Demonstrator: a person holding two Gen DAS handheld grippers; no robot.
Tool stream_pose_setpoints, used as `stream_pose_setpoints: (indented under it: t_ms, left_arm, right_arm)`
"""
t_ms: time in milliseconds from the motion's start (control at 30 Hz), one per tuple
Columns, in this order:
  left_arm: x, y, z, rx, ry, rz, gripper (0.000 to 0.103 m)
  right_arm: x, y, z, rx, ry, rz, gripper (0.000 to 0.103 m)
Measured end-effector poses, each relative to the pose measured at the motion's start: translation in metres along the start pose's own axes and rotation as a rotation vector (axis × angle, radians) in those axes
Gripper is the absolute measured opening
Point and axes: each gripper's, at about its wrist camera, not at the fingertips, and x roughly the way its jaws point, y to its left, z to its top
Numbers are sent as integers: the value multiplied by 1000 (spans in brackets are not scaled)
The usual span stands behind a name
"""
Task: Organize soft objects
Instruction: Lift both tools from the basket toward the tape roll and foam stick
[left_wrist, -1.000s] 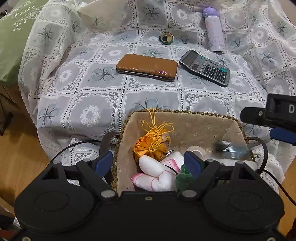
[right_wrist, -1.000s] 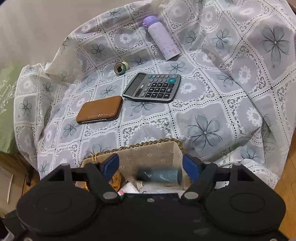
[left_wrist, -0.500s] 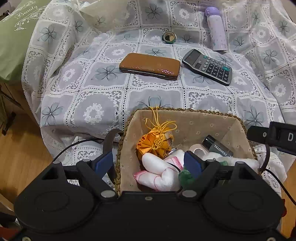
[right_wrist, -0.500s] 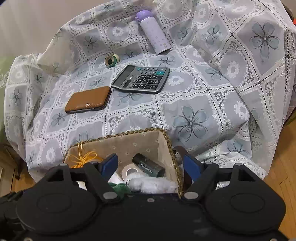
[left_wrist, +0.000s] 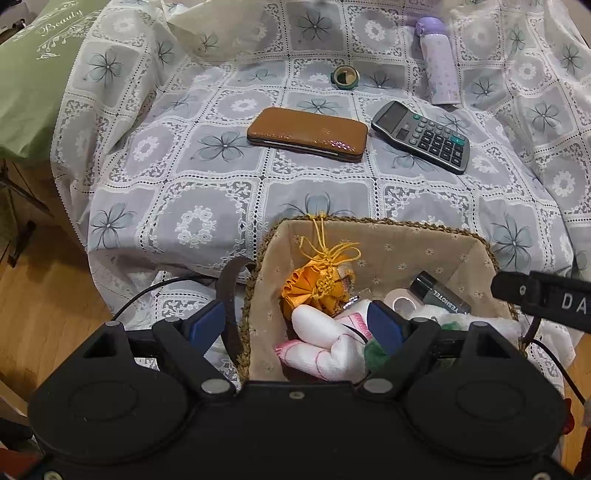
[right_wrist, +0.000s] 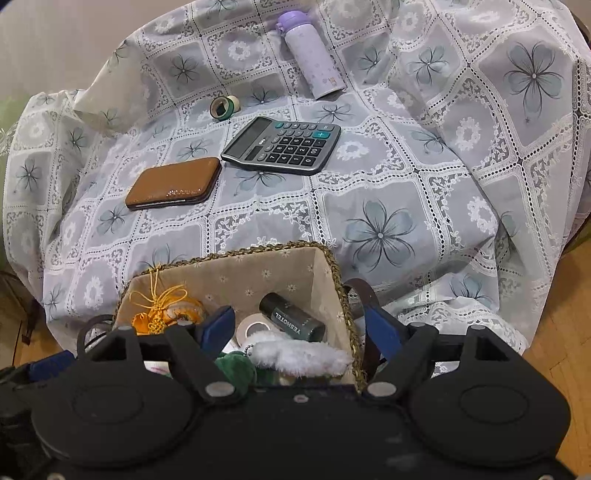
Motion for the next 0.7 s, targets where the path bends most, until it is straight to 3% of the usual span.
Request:
stream_pose_setpoints:
  t_ms: [700]
  left_arm:
    - [0, 10, 10, -26, -17, 17, 80]
  right_arm:
    - [7, 2, 1, -28, 14, -16, 83]
